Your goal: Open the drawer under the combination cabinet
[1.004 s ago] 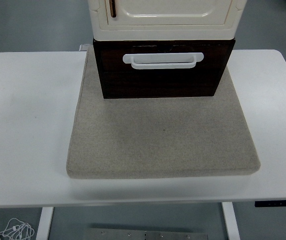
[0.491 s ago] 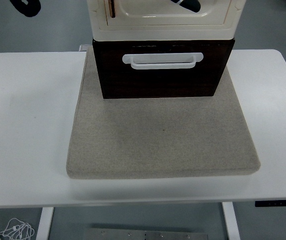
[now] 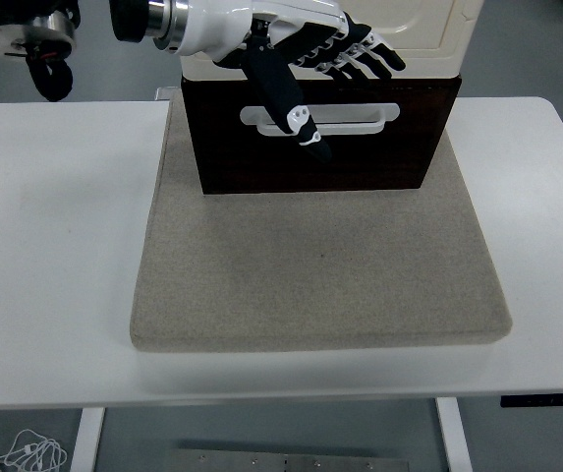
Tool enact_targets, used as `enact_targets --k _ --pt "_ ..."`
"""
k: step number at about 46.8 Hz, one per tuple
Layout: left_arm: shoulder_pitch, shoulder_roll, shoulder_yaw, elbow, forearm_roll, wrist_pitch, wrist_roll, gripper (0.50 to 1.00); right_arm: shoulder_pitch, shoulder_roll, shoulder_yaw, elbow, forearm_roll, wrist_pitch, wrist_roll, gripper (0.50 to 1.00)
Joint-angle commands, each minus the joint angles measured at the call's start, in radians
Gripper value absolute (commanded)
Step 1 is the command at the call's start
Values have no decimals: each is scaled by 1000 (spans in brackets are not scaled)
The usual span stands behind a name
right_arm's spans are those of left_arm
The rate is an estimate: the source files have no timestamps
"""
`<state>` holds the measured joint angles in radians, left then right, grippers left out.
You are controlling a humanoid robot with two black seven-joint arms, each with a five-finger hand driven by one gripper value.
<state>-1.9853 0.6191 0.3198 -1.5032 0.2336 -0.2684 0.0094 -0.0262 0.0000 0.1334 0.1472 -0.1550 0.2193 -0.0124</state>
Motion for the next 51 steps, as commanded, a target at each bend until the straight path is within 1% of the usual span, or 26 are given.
enact_targets --k 1,7,9,12,17,21,31,41,51 --pt "-36 -13 65 3 0 -6 0 1000 0 0 0 0 0 0 0 926" --pt "-59 -44 128 4 -2 -8 7 1000 0 0 0 0 0 0 0 926" --pt "-61 -53 140 4 -2 -3 18 1000 0 0 0 0 0 0 0 926" --pt "-61 -67 142 9 -13 0 59 1000 0 0 0 0 0 0 0 926" --pt "-60 -99 142 34 -86 9 135 1000 0 0 0 0 0 0 0 926" --pt "-60 -122 142 63 -117 31 172 1000 0 0 0 0 0 0 0 926" --pt "-43 -179 142 133 -119 72 224 1000 0 0 0 0 0 0 0 926" --pt "-24 -214 142 169 -119 80 261 1000 0 0 0 0 0 0 0 926" --pt "-18 -254 142 205 -119 80 284 1000 0 0 0 0 0 0 0 926"
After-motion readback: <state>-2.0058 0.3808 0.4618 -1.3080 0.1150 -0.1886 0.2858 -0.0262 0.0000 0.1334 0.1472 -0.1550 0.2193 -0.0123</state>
